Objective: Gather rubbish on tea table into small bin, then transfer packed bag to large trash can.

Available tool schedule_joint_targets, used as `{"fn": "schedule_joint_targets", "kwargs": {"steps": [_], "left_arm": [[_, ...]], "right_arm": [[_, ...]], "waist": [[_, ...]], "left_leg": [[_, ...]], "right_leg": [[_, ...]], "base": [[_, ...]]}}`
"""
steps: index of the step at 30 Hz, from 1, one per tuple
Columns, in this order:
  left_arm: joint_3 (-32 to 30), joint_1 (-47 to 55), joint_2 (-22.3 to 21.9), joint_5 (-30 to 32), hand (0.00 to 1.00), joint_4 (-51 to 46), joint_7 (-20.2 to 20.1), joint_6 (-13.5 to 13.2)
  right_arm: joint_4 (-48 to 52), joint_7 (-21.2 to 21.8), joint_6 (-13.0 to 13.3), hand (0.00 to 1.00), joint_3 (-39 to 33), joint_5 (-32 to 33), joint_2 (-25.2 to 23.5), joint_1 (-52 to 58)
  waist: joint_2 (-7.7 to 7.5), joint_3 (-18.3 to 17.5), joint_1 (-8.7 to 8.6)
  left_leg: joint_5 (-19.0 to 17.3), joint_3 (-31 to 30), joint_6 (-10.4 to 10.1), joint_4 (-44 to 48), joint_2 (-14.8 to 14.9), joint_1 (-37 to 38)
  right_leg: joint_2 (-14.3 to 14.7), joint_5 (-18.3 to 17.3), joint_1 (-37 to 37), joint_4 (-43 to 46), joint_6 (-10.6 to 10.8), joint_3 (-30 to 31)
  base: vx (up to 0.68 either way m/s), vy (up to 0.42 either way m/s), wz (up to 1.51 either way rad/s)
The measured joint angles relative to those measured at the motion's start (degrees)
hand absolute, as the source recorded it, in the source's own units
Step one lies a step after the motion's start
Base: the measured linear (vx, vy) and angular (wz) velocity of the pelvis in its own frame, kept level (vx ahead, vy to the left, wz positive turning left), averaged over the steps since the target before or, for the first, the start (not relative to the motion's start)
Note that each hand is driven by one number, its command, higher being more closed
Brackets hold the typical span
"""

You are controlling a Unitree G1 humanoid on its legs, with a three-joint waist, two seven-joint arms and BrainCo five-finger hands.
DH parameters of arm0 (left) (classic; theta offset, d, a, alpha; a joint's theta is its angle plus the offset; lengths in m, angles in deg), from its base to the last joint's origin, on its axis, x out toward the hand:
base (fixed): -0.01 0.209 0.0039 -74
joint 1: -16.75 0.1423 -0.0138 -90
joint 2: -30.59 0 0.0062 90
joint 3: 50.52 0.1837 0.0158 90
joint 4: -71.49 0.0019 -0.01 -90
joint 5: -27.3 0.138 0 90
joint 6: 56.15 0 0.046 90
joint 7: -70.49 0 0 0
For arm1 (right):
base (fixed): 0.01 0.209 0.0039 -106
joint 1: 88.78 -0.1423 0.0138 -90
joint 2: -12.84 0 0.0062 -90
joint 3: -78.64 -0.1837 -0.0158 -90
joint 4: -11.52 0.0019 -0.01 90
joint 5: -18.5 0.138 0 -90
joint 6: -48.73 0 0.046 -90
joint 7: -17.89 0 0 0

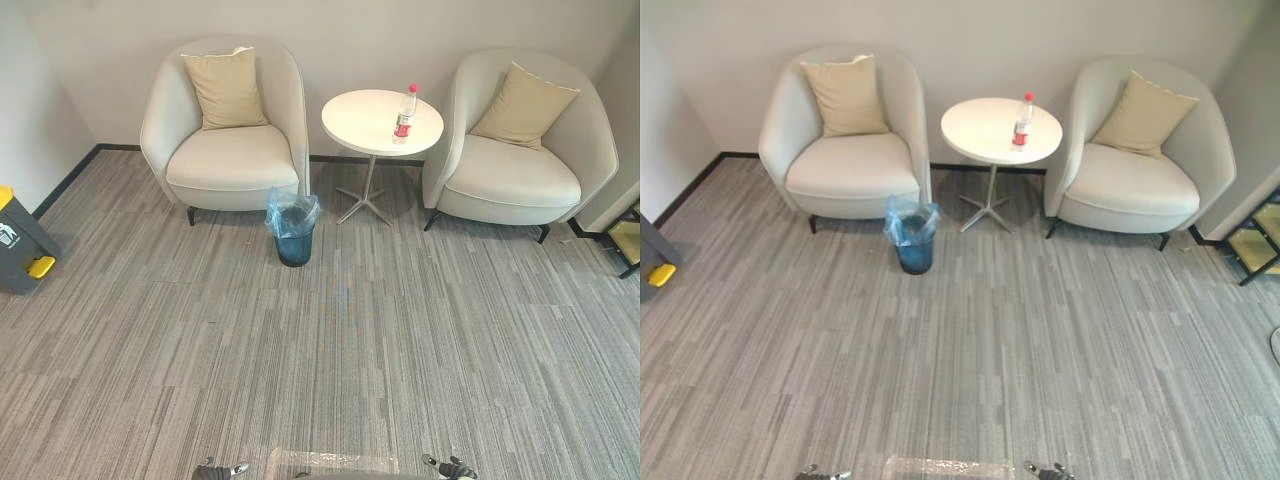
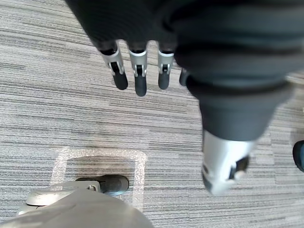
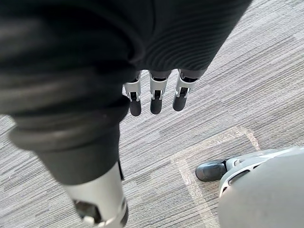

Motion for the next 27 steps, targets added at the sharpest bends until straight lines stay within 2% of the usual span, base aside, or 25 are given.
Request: {"fn": "schedule_joint_targets", "kwargs": {"steps": [27], "left_arm": [[0.0,-0.5,0.2,0.0,0.00,1.1,-0.9,0.0]], "right_arm": [[0.0,0.1,0.3,0.00,0.9,0.0,0.0,0.0]], "waist": [[-0.28,0.2,0.03]], "left_leg": [[0.0,2.1,0.0,0.0,0.2,0.0]], "right_leg": [[0.2,0.8,-0.3,-0.1,0.0,1.9]], "base": [[-0.03,-0.027,-0.04]]}}
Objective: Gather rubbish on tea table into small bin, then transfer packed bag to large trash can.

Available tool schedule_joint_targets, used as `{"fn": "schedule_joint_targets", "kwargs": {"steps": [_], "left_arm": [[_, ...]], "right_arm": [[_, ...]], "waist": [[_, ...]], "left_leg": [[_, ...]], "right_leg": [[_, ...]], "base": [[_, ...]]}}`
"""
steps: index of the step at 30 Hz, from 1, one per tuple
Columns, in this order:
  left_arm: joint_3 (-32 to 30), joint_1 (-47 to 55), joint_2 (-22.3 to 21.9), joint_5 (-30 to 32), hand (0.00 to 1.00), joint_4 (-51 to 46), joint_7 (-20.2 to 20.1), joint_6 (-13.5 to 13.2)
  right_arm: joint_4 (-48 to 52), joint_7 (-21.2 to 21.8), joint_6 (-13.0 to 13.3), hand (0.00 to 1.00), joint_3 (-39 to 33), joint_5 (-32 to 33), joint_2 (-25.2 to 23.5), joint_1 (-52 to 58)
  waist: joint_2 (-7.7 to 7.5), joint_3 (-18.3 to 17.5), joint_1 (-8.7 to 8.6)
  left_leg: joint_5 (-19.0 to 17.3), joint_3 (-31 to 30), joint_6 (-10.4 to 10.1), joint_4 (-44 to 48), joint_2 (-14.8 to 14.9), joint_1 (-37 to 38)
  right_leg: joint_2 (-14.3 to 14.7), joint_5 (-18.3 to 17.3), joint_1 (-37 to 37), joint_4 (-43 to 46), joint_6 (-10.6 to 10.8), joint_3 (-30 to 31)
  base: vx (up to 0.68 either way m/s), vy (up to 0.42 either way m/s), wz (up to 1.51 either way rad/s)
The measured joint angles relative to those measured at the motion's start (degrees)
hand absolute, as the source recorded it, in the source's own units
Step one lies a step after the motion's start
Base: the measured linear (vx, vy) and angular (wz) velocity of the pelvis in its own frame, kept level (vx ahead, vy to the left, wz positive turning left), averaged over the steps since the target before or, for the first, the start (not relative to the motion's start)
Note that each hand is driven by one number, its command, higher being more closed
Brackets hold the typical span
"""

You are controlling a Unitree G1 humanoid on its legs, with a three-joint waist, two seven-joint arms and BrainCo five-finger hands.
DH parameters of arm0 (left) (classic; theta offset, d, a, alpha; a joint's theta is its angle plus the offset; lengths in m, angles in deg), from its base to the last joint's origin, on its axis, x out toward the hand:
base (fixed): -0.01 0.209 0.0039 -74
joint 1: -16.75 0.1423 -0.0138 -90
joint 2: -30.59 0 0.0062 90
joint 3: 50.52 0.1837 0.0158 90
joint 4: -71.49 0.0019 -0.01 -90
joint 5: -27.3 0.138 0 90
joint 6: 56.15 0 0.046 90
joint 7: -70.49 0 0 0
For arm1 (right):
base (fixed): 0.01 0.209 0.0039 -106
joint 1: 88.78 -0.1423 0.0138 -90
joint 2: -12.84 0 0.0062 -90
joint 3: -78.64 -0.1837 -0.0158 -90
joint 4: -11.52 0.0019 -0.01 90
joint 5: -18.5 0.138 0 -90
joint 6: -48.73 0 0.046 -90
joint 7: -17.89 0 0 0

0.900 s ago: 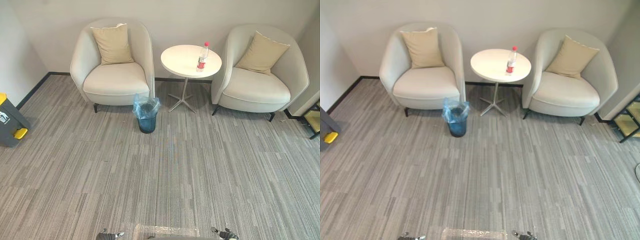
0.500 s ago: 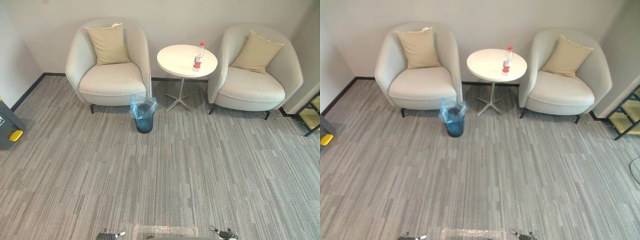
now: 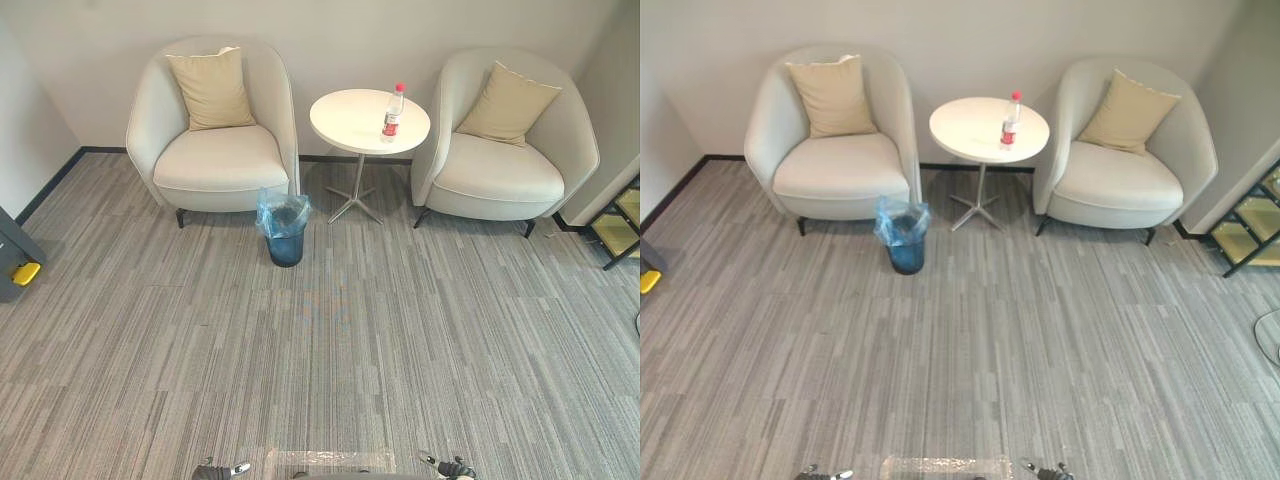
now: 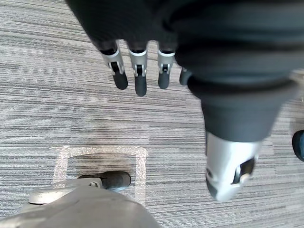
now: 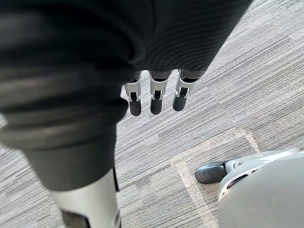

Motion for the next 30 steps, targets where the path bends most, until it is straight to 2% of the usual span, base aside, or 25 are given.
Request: {"fn": "schedule_joint_targets", "kwargs": {"steps": [7,13,15,17,18,20,22,24,26,27,28,29,30], "left_arm": [[0.0,-0.1,0.2,0.0,0.00,0.0,0.0,0.2],[0.0,-1.1,0.2,-0.1,0.00,-0.1,0.0,0.8],[-0.1,-2.0,0.2,-0.2,0.00,-0.5,0.0,0.8],[-0.6,-1.6,0.3,-0.2,0.00,-1.6,0.0,1.0],[-1.9,-1.6,0.1,-0.3,0.00,-2.8,0.0,1.0],[-4.7,-1.2,-1.2,-1.5,0.00,-4.8,0.1,0.9],[-6.9,-0.9,-2.3,-2.4,0.00,-5.2,0.1,0.8],[-6.8,-0.6,-2.4,-3.9,0.00,-6.0,0.1,0.6],[-6.8,-0.4,-2.7,-4.5,0.00,-6.0,0.2,0.7],[-6.7,0.0,-3.0,-4.5,0.00,-5.9,0.3,0.7],[-6.4,0.2,-2.7,-4.3,0.00,-5.8,0.2,0.7],[-5.3,0.2,-1.9,-3.8,0.00,-5.2,0.2,0.7],[-4.7,-0.6,-1.6,-2.8,0.00,-4.4,0.2,0.8]], "right_arm": [[0.2,0.1,0.0,0.00,1.2,0.1,0.0,-0.1],[1.3,0.5,0.0,0.00,1.1,2.1,0.0,-0.3],[1.5,0.5,0.0,0.00,1.0,2.5,0.0,-0.8],[1.7,0.5,0.0,0.00,0.9,3.8,-0.2,-1.0],[1.9,0.5,0.0,0.00,0.6,4.1,-0.3,-1.0],[2.3,0.5,-0.1,0.00,-0.1,4.5,-0.5,-1.0],[2.7,0.4,-0.1,0.00,-0.1,4.9,-0.1,-1.0],[2.5,0.3,-0.2,0.00,-0.1,5.1,-0.4,-1.2],[2.5,0.3,-0.5,0.00,-0.1,5.1,-0.6,-1.0],[2.6,0.3,-0.6,0.00,-0.3,5.1,-0.5,-0.9],[2.3,0.3,-0.8,0.00,-0.8,5.0,-0.3,-1.0],[2.0,0.4,-1.0,0.00,-1.5,5.0,-1.0,-0.7],[2.1,0.4,-1.1,0.00,-2.8,4.9,-1.8,-1.1]], "waist": [[-0.26,0.6,-0.01],[0.10,2.1,-0.30],[0.23,3.3,-0.15],[0.01,4.2,0.03],[-0.33,4.5,0.03],[0.11,5.3,1.04],[0.89,5.6,1.40],[0.79,5.5,2.06],[1.13,5.3,2.83],[1.76,4.9,2.78],[1.58,4.5,2.96],[0.74,3.8,2.70],[0.68,3.6,2.53]], "left_leg": [[-0.2,1.3,-0.3,0.0,0.3,-0.2],[-1.5,3.1,-1.7,1.1,1.5,-1.6],[-6.1,4.5,-2.6,9.8,2.6,-4.8],[-9.1,6.6,-5.3,20.9,3.8,-8.9],[-9.1,7.9,-5.4,29.4,4.5,-12.4],[-9.4,8.8,-5.6,43.4,6.7,-18.2],[-12.5,8.8,-5.0,48.9,8.3,-21.5],[-12.9,8.6,-4.9,44.2,8.6,-24.1],[-10.3,8.6,-5.3,31.7,8.2,-24.3],[-7.4,8.2,-5.6,24.2,7.7,-24.0],[-1.9,7.9,-4.6,21.6,6.4,-22.4],[-3.1,8.9,-4.3,21.1,5.2,-22.0],[-4.6,9.3,-3.2,22.1,4.6,-22.1]], "right_leg": [[0.3,0.2,-1.0,0.0,-0.3,1.2],[1.4,-0.4,-2.4,1.1,-1.4,2.2],[1.8,-2.4,-3.5,4.4,-2.1,3.4],[1.8,-5.0,-3.9,6.1,-2.9,4.6],[1.6,-6.0,-3.9,7.4,-3.3,5.5],[1.7,-7.8,-3.2,9.9,-4.6,7.2],[1.7,-9.6,-1.4,10.9,-5.0,9.0],[0.7,-10.8,-1.2,10.8,-4.7,10.4],[-0.2,-12.4,-0.6,10.6,-3.6,12.4],[-0.6,-13.4,0.3,10.1,-2.8,13.1],[-1.9,-14.5,0.8,9.7,-1.9,14.3],[-2.8,-14.3,1.2,9.9,-1.8,15.0],[-3.1,-14.0,0.3,12.4,-1.7,15.3]], "base": [[-0.04,-0.034,-0.10],[0.00,-0.054,-0.13],[0.04,-0.072,-0.24],[0.03,-0.089,-0.23],[0.04,-0.124,-0.27],[0.14,-0.087,-0.40],[0.22,-0.008,-0.38],[0.20,0.071,-0.47],[0.30,0.166,-0.52],[0.49,0.273,-0.46],[0.46,0.251,-0.36],[0.51,0.224,-0.22],[0.40,0.151,-0.11]]}}
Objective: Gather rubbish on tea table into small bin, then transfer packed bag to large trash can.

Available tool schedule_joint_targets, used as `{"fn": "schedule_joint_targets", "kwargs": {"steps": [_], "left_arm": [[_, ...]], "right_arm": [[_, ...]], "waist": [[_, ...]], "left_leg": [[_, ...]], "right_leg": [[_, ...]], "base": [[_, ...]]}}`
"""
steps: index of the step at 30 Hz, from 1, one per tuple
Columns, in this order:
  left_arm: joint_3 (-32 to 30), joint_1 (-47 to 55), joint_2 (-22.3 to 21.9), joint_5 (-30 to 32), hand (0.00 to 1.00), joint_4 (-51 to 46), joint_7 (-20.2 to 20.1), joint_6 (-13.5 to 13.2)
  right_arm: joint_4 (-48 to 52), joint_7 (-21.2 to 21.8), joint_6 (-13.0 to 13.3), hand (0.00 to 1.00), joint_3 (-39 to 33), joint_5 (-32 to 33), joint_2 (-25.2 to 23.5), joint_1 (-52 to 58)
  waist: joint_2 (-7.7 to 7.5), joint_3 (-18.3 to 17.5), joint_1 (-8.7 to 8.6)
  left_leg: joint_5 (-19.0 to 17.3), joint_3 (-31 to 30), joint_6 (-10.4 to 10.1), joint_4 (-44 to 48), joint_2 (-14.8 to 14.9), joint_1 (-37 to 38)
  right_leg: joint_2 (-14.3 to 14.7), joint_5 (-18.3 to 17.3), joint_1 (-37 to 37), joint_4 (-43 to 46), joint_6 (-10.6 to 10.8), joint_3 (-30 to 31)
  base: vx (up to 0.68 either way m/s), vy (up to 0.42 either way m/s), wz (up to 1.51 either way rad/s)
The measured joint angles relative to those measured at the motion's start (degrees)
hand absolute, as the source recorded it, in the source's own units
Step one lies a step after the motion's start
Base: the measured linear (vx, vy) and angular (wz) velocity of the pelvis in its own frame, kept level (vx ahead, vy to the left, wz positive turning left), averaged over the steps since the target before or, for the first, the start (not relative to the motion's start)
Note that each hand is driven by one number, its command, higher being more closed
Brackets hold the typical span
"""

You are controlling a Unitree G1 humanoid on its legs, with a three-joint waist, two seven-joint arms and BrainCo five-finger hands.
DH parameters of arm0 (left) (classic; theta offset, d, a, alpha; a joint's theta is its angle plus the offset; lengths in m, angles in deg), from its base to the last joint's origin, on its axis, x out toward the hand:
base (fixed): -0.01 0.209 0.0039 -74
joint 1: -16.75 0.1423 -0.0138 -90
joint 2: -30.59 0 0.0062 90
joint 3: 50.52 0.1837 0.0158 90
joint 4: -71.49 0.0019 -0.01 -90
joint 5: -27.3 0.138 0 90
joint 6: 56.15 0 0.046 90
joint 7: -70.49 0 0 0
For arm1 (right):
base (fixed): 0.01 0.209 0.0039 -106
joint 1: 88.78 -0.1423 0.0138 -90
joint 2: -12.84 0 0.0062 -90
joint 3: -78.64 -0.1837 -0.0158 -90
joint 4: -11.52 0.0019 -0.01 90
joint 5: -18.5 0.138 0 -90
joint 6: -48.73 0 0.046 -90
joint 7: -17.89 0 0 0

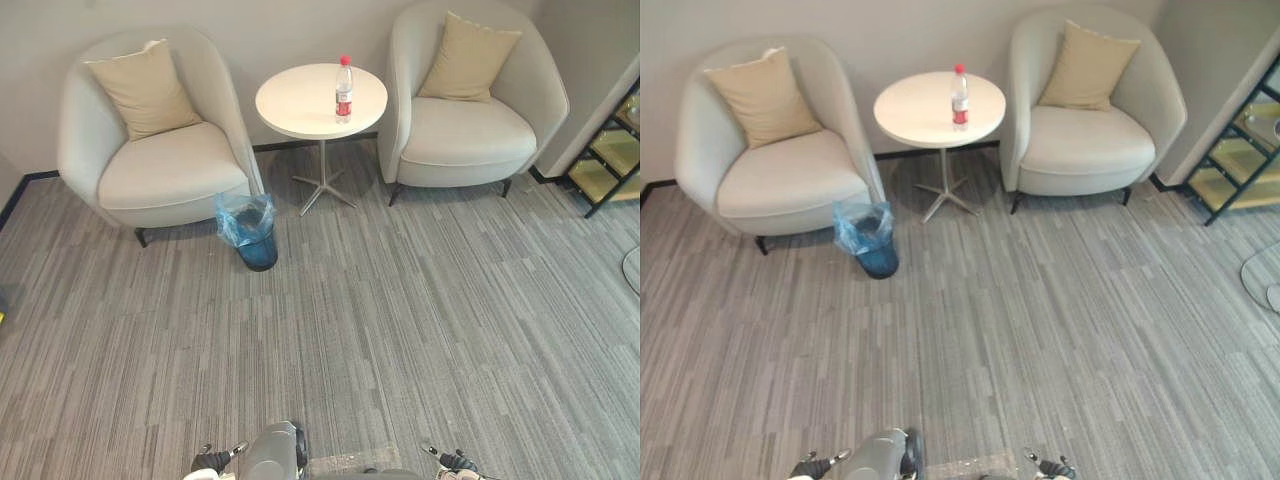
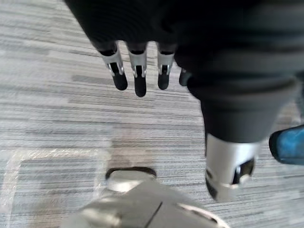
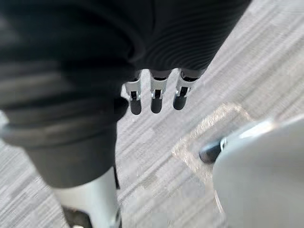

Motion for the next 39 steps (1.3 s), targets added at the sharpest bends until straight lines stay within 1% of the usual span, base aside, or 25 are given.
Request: {"fn": "schedule_joint_targets", "kwargs": {"steps": [2,4,5,6,7,9,12,13,14,15,16,17,18,20,22,24,26,28,29,30,31,32,35,37,39], "left_arm": [[-0.4,-0.1,-0.1,0.5,0.00,0.2,-0.1,0.1],[-0.6,0.3,-0.2,0.7,0.00,-0.3,-0.2,0.2],[-0.5,0.2,-0.2,1.1,0.00,-0.6,-0.2,0.3],[-0.6,0.0,-0.1,1.1,0.00,-0.7,-0.2,0.3],[-0.6,-0.4,-0.1,1.2,0.00,-0.6,-0.2,0.3],[-0.7,-1.9,-0.6,1.3,0.00,-0.6,-0.2,0.4],[-1.0,-3.1,-2.2,1.3,0.00,-0.3,-0.3,0.3],[-1.0,-3.2,-3.0,1.3,0.00,-0.3,-0.3,0.3],[-1.0,-3.2,-4.2,1.4,0.00,-0.2,-0.6,0.2],[-1.0,-3.0,-3.7,1.6,0.00,-0.3,-0.8,0.0],[-1.2,-3.4,-3.3,1.6,0.00,0.0,-1.0,-0.2],[-2.4,-3.8,-5.1,1.1,0.00,1.0,-0.9,0.0],[-2.7,-3.7,-5.6,1.1,0.00,1.2,-1.0,0.0],[-3.9,-3.5,-7.5,1.6,0.00,0.9,-1.3,0.0],[-4.1,-3.5,-7.4,1.5,0.00,-0.4,-1.4,0.0],[-4.4,-3.3,-7.1,0.8,0.00,-2.0,-1.3,-0.2],[-3.4,-3.3,-6.7,0.3,0.00,-3.7,-1.3,-0.4],[-1.5,-3.5,-6.2,-0.2,0.00,-3.9,-1.3,-1.0],[-0.8,-3.5,-6.0,-0.8,0.00,-3.9,-1.3,-1.2],[-0.1,-3.5,-5.6,-1.1,0.00,-3.7,-1.3,-1.3],[0.4,-3.5,-5.6,-1.2,0.00,-3.7,-1.3,-1.4],[1.6,-3.9,-4.4,-1.1,0.00,-3.2,-1.3,-1.3],[-0.4,-5.2,-4.0,-1.4,0.00,-2.0,-1.5,-1.7],[-0.4,-4.4,-5.0,-2.2,0.00,-1.1,-1.5,-1.4],[0.7,-4.5,-3.5,-2.2,0.00,-0.3,-1.5,-1.0]], "right_arm": [[0.4,0.1,-0.2,0.00,-0.4,-0.9,-0.3,0.4],[1.1,0.5,-0.2,0.00,0.6,-1.2,-0.3,0.6],[2.6,0.7,-0.1,0.00,1.4,-1.3,-0.4,1.1],[4.4,0.9,0.0,0.00,1.9,-1.3,-0.6,1.5],[5.2,1.0,0.1,0.00,2.2,-1.3,-0.7,1.6],[6.7,1.2,0.1,0.00,2.3,-1.5,-0.6,1.9],[7.0,1.3,0.6,0.00,2.2,-1.6,-0.4,1.1],[7.0,1.4,0.6,0.00,2.2,-1.7,-0.4,1.0],[6.6,1.6,0.5,0.00,2.2,-2.5,-0.5,0.5],[6.0,1.7,0.5,0.00,2.3,-3.2,-0.6,0.4],[5.4,2.0,0.5,0.00,2.3,-3.0,-0.6,0.1],[4.7,2.1,0.5,0.00,2.0,-3.2,0.6,-1.2],[4.3,2.1,0.5,0.00,2.0,-3.3,1.1,-1.3],[3.9,2.2,0.4,0.00,1.5,-3.1,1.7,-1.3],[4.0,1.9,0.2,0.00,2.3,-3.1,1.8,-0.9],[3.4,1.3,-0.2,0.00,2.7,-3.0,1.7,-0.8],[1.5,1.1,-0.3,0.00,2.7,-2.9,1.7,-1.0],[1.2,1.0,-0.5,0.00,2.7,-2.8,1.7,-1.1],[1.2,1.0,-0.5,0.00,2.7,-2.8,1.7,-1.2],[0.6,1.0,-0.5,0.00,2.5,-2.8,1.8,-1.3],[-0.1,1.0,-0.5,0.00,2.4,-2.8,1.9,-1.5],[-0.7,1.0,-0.5,0.00,2.4,-2.8,1.4,-1.8],[-1.0,1.2,-0.6,0.00,2.2,-3.2,0.5,-2.8],[-0.5,1.2,-0.5,0.00,2.2,-3.3,1.1,-0.6],[1.0,1.7,-0.4,0.00,2.3,-3.1,0.7,0.0]], "waist": [[-0.31,-0.1,1.29],[-0.49,-0.5,1.20],[-0.52,-0.6,0.76],[-0.50,-0.7,0.14],[-0.58,-0.6,-0.19],[-0.05,-0.3,-0.22],[0.61,0.3,-0.77],[0.49,0.3,-1.02],[0.00,0.2,-1.49],[-1.02,-0.1,-1.73],[-1.97,0.1,-1.92],[1.19,0.2,-1.66],[1.78,-0.2,-1.69],[4.02,-0.4,-1.66],[4.45,0.1,-1.89],[3.95,0.9,-1.22],[3.16,1.4,-0.14],[3.11,1.4,0.31],[3.10,1.5,0.35],[3.17,1.5,0.56],[2.81,1.3,1.05],[1.36,0.4,1.46],[0.54,1.5,1.34],[2.02,-0.2,1.77],[0.04,0.0,0.43]], "left_leg": [[-1.8,3.5,2.2,0.3,-0.3,3.8],[-2.3,4.9,3.1,-2.8,-1.2,9.6],[-3.1,4.8,3.6,-4.8,-1.7,13.4],[-4.4,4.4,3.5,-5.6,-1.8,16.0],[-5.1,4.3,3.4,-6.0,-1.8,17.7],[-5.5,3.9,3.5,-8.7,-1.5,23.4],[-5.5,2.4,3.5,-11.0,0.9,29.6],[-5.5,1.9,3.5,-11.2,1.4,30.5],[-5.6,0.3,3.3,-11.5,1.5,31.2],[-6.3,-1.7,2.1,-11.8,0.6,31.7],[-7.2,-3.3,0.9,-12.0,0.1,32.9],[-7.8,-4.4,-0.1,-11.3,2.7,33.5],[-7.7,-4.8,-0.1,-10.6,3.2,33.1],[-7.4,-6.6,-0.8,2.0,6.5,28.7],[-3.7,-8.5,-6.0,23.5,9.7,19.0],[-5.1,-6.3,-5.7,36.1,11.4,11.2],[-7.1,-1.8,-4.5,34.8,11.1,6.9],[-7.6,0.9,-3.6,24.1,8.9,4.2],[-6.6,1.3,-2.9,12.6,6.5,3.6],[-0.8,0.6,-2.3,1.4,4.5,4.1],[2.3,0.9,-1.4,-0.3,3.9,4.7],[2.2,2.2,-0.5,-2.5,2.0,5.8],[-1.1,4.6,2.1,6.7,2.3,3.4],[-2.0,3.7,2.4,-1.3,2.0,7.6],[-3.0,3.2,2.3,-6.5,-1.9,13.9]], "right_leg": [[-0.9,0.0,-1.9,8.2,0.7,2.6],[-0.9,2.5,-6.4,23.0,7.1,3.1],[-0.9,6.7,-11.4,35.0,12.8,2.6],[-1.3,7.9,-15.2,44.1,13.3,1.4],[-1.7,7.7,-17.4,48.5,12.9,-0.1],[-4.2,4.7,-23.1,54.0,7.9,-7.0],[-5.3,0.9,-26.2,44.8,4.2,-15.2],[-5.1,1.3,-26.7,39.7,3.8,-15.8],[-4.3,3.7,-27.1,30.4,3.6,-15.1],[-3.6,9.9,-26.9,21.1,2.5,-13.0],[-3.4,10.7,-26.9,20.1,1.2,-12.0],[-1.8,9.0,-26.9,22.2,-0.1,-13.1],[-1.1,7.7,-26.5,21.9,0.0,-13.4],[1.4,5.4,-22.9,19.6,-1.4,-15.3],[3.0,4.1,-17.1,15.1,-1.8,-16.7],[3.7,4.0,-10.5,10.4,-2.2,-18.2],[3.4,4.0,-5.2,6.5,-2.1,-18.9],[3.1,3.9,-2.0,3.2,-1.5,-18.8],[2.7,3.5,-0.3,1.4,-0.7,-18.6],[2.6,3.1,1.3,-0.4,-0.1,-18.1],[2.4,3.2,2.0,-1.4,0.6,-17.1],[1.0,3.6,3.1,-3.3,1.6,-15.4],[-0.1,8.7,5.4,-4.1,2.8,-11.4],[0.6,6.3,2.6,5.7,5.4,-8.6],[-3.3,6.7,-9.1,33.8,10.5,-7.1]], "base": [[0.52,0.196,-0.52],[0.45,0.169,-0.64],[0.46,0.147,-0.26],[0.38,0.100,-0.09],[0.38,0.054,0.02],[0.37,-0.003,-0.02],[0.35,-0.103,0.26],[0.35,-0.196,0.54],[0.38,-0.250,0.61],[0.41,-0.265,0.56],[0.50,-0.337,0.18],[0.34,-0.221,-0.03],[0.47,-0.323,-0.17],[0.38,-0.265,0.03],[0.37,-0.244,0.28],[0.37,-0.179,0.28],[0.33,-0.095,0.05],[0.30,0.010,-0.06],[0.36,0.092,-0.10],[0.38,0.116,-0.23],[0.43,0.130,-0.32],[0.53,0.129,-0.29],[0.47,0.164,-0.19],[0.27,0.196,-0.39],[0.35,0.162,0.10]]}}
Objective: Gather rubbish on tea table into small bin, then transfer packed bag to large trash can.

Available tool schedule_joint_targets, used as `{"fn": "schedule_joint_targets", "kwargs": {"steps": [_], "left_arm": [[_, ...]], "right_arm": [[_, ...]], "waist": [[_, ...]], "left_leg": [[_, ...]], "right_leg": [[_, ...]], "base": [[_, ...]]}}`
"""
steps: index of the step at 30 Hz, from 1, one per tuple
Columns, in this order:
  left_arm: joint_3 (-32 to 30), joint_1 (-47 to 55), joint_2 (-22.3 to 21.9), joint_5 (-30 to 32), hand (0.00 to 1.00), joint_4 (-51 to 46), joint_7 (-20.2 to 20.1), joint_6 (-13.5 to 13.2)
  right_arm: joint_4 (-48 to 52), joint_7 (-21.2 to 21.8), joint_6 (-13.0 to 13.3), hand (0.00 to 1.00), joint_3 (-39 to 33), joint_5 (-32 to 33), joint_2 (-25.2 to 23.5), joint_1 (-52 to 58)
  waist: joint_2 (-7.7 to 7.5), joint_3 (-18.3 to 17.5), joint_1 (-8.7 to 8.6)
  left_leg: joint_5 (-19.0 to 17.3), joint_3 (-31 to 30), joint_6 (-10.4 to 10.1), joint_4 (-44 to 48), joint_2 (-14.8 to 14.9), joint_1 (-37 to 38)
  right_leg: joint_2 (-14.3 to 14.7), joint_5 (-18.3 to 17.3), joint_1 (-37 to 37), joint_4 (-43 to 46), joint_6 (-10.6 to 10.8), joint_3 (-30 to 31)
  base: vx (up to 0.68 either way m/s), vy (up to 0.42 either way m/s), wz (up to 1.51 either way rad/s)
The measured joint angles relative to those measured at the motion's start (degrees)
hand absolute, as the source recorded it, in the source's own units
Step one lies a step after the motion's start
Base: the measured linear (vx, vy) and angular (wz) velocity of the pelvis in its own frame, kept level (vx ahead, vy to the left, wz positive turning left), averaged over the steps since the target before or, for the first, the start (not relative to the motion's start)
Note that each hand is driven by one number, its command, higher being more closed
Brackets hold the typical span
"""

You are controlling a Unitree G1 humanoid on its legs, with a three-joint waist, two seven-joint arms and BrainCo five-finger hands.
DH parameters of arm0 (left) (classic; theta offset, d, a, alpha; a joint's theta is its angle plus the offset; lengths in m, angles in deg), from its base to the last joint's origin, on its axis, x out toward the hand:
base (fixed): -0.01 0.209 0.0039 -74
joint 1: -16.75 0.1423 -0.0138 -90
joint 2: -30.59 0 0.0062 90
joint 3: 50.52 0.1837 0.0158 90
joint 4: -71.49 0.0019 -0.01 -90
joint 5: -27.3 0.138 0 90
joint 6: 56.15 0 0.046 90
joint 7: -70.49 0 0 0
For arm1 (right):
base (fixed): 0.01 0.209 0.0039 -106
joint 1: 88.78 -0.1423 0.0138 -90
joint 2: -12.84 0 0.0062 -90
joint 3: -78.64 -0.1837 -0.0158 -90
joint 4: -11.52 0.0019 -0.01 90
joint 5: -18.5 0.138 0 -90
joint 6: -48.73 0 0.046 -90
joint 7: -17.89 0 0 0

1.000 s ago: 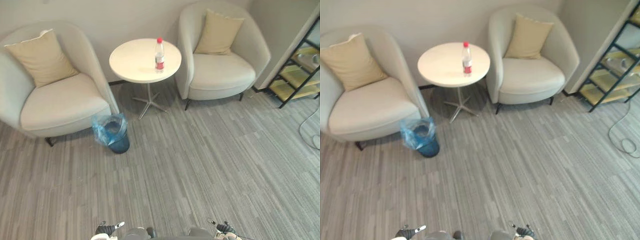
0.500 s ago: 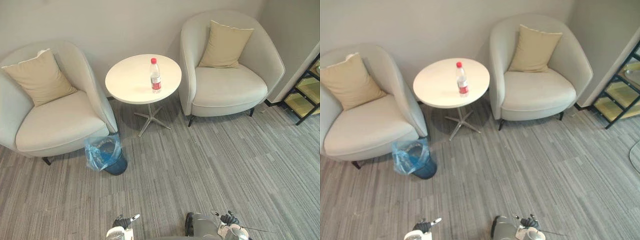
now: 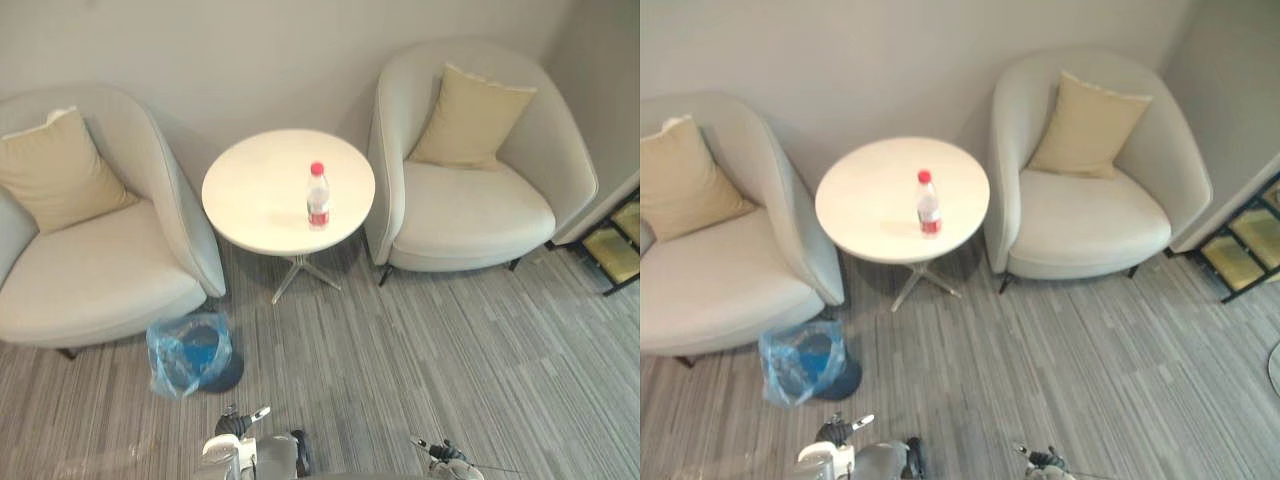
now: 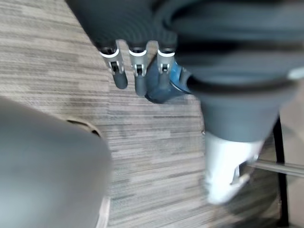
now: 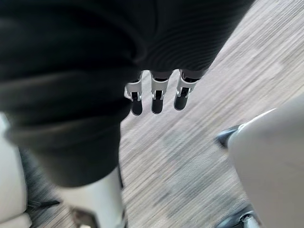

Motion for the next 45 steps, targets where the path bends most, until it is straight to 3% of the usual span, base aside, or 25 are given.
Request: {"fn": "schedule_joint_targets", "kwargs": {"steps": [1,3,4,6,9,11,12,13,15,16,17,18,19,21,23,25,26,29,31,35,40,45], "left_arm": [[-0.4,-0.1,0.3,0.2,0.00,0.2,0.0,0.7],[-0.7,-0.1,0.1,0.4,0.00,0.5,0.0,0.9],[-0.8,-0.1,0.0,0.5,0.00,0.9,-0.1,0.9],[-1.6,-0.2,-0.5,0.5,0.00,1.3,-0.1,1.0],[-4.1,0.0,-1.2,0.8,0.00,1.1,-0.1,0.9],[-6.7,0.6,-1.6,1.6,0.00,1.2,-0.1,0.9],[-7.0,0.5,-2.5,1.6,0.00,1.2,-0.1,1.0],[-7.8,0.8,-4.3,1.7,0.00,1.1,-0.2,0.9],[-7.8,0.7,-5.6,1.7,0.00,0.9,-0.2,0.8],[-7.8,0.4,-5.6,1.7,0.00,1.0,-0.2,1.0],[-7.8,0.4,-5.5,1.7,0.00,0.5,-0.2,1.0],[-7.7,0.7,-5.3,1.6,0.00,-0.3,-0.2,0.9],[-7.5,0.8,-5.2,1.6,0.00,-0.7,-0.1,0.8],[-7.0,1.1,-4.7,1.6,0.00,-2.0,-0.1,0.8],[-5.7,1.4,-4.0,1.6,0.00,-2.4,0.0,0.8],[-4.5,1.4,-3.7,1.6,0.00,-2.3,0.2,0.8],[-4.0,1.2,-3.2,1.5,0.00,-1.6,0.1,0.7],[-2.8,1.0,-0.8,1.6,0.00,-1.1,0.1,0.8],[-2.7,1.0,-0.4,1.6,0.00,-0.9,0.0,0.8],[0.1,0.9,-0.1,1.7,0.00,0.7,0.0,0.8],[2.4,0.4,0.7,2.4,0.00,1.4,0.1,0.8],[4.2,0.2,1.1,2.8,0.00,1.9,0.2,0.1]], "right_arm": [[1.5,0.2,0.2,0.00,0.0,0.0,-0.4,0.3],[2.4,0.4,0.2,0.00,0.0,-0.1,-0.5,0.5],[2.8,0.7,0.2,0.00,0.0,-0.1,-0.7,0.5],[3.5,1.1,0.6,0.00,0.0,0.0,-0.7,0.4],[3.5,1.2,0.9,0.00,0.0,0.0,-0.7,-0.1],[3.4,1.3,0.9,0.00,1.7,0.4,-1.2,0.1],[3.5,1.4,1.0,0.00,1.9,0.3,-0.1,-0.2],[3.0,1.4,0.8,0.00,2.8,0.0,1.1,-0.3],[3.0,1.4,0.8,0.00,2.9,0.1,2.0,-0.4],[2.9,1.2,0.7,0.00,2.8,0.1,2.1,-0.3],[2.7,1.0,0.7,0.00,2.8,0.1,2.1,0.1],[2.5,1.0,0.6,0.00,2.8,0.2,2.0,0.5],[2.2,1.0,0.5,0.00,2.8,0.4,2.0,0.5],[1.3,0.8,0.4,0.00,2.8,0.5,1.9,0.5],[1.3,0.6,0.3,0.00,2.7,0.6,1.6,0.5],[1.3,0.6,0.3,0.00,2.6,0.7,1.7,0.7],[0.9,0.6,0.2,0.00,2.3,0.7,1.6,0.6],[0.6,0.4,0.2,0.00,2.2,0.5,-0.1,0.7],[0.7,0.3,0.2,0.00,2.9,0.2,-0.4,0.8],[1.0,0.0,0.7,0.00,5.2,-0.2,0.2,1.2],[2.8,-0.7,1.4,0.00,9.6,-2.5,1.7,1.4],[16.1,-1.8,3.1,0.00,13.2,-6.7,5.3,5.3]], "waist": [[-0.20,0.4,-0.71],[-0.30,0.7,-0.57],[-0.21,0.8,-0.62],[0.35,1.0,-0.89],[0.60,1.2,-1.30],[-0.53,0.8,-1.45],[0.81,0.9,-1.47],[3.01,-0.4,-1.02],[4.51,-0.4,-1.08],[4.84,-0.3,-1.26],[4.73,-0.2,-1.23],[4.23,0.1,-0.81],[4.10,0.2,-0.51],[3.80,0.3,-0.37],[3.33,0.3,-0.42],[3.45,0.2,-0.50],[3.12,-0.1,-0.49],[0.09,-0.7,-0.48],[-0.40,-0.9,-0.50],[-0.14,-1.5,-0.58],[-0.11,-1.8,-0.69],[-0.14,-1.9,-1.25]], "left_leg": [[-0.5,-0.7,0.3,-0.7,-0.9,2.5],[-1.3,-1.4,0.6,-2.1,-1.3,7.6],[-1.3,-2.9,0.6,-3.5,-1.0,10.9],[-1.3,-4.5,0.6,-4.9,0.3,13.6],[-3.0,-7.6,-0.8,-5.6,2.4,16.3],[-5.9,-11.1,-3.3,-4.9,2.4,18.8],[-6.5,-11.8,-3.5,-4.4,3.6,19.2],[-6.5,-11.8,-3.7,-2.4,5.3,17.9],[-6.2,-12.4,-4.2,2.9,6.7,15.0],[-5.4,-12.6,-5.5,6.9,7.3,13.4],[-3.3,-12.6,-8.4,14.9,8.0,10.6],[-1.4,-12.4,-9.6,22.9,8.9,7.5],[-1.7,-11.3,-9.8,27.0,9.7,5.8],[-4.1,-6.3,-8.0,32.1,11.8,0.9],[-4.9,-3.6,-7.3,25.0,11.7,-1.5],[-1.1,-3.4,-6.3,11.5,11.0,-1.8],[0.9,-4.4,-6.9,5.8,10.0,-1.0],[2.6,-3.8,-5.6,0.8,6.9,1.2],[3.0,-3.6,-5.0,-1.0,5.6,2.5],[5.6,-4.0,-3.9,-7.3,2.8,5.7],[7.6,-6.0,-3.9,-10.8,2.4,6.0],[7.6,-7.1,-3.9,-10.8,2.3,5.5]], "right_leg": [[-1.3,-0.3,-3.9,8.8,-0.5,-0.1],[-2.2,-3.3,-7.0,12.9,-2.5,-2.3],[-2.2,-5.6,-8.6,11.3,-4.4,-5.0],[-1.4,-6.8,-10.7,5.0,-6.0,-7.8],[1.3,-4.4,-12.8,-8.3,-7.3,-6.7],[3.5,4.3,-12.1,-17.6,-9.2,-1.5],[4.0,4.0,-12.1,-16.1,-9.6,-2.6],[4.8,2.0,-12.0,-15.5,-10.5,-3.6],[5.4,0.3,-10.5,-16.6,-11.3,-5.8],[5.5,0.0,-8.7,-18.1,-11.7,-6.9],[5.6,-0.1,-5.4,-20.6,-11.9,-8.0],[5.3,-0.4,-2.0,-22.9,-12.3,-8.7],[5.2,-0.5,-0.4,-24.1,-12.5,-9.1],[4.9,-0.5,4.0,-27.5,-12.6,-10.5],[3.9,-0.5,5.3,-28.9,-12.2,-10.9],[3.8,-0.5,5.9,-29.5,-10.8,-11.1],[4.2,-0.8,5.8,-29.5,-9.4,-10.6],[1.9,-0.2,6.1,-31.6,-7.8,-9.6],[0.8,0.1,7.2,-32.6,-7.2,-9.6],[-0.7,0.4,8.3,-34.3,-6.6,-9.8],[-0.6,0.6,8.2,-35.4,-6.2,-10.9],[-0.3,0.7,8.2,-36.1,-6.2,-10.9]], "base": [[0.48,0.117,0.39],[0.41,0.046,0.35],[0.41,-0.016,0.51],[0.43,-0.071,0.63],[0.40,-0.173,0.66],[0.49,-0.280,0.69],[0.48,-0.258,0.41],[0.51,-0.287,0.27],[0.45,-0.254,0.39],[0.32,-0.182,0.50],[0.36,-0.208,0.51],[0.33,-0.189,0.37],[0.28,-0.147,0.28],[0.18,-0.073,0.19],[0.13,0.045,0.10],[0.15,0.122,0.09],[0.10,0.136,0.11],[0.08,0.121,0.05],[0.07,0.117,0.00],[0.04,0.087,0.07],[0.03,0.000,0.16],[0.02,-0.004,0.05]]}}
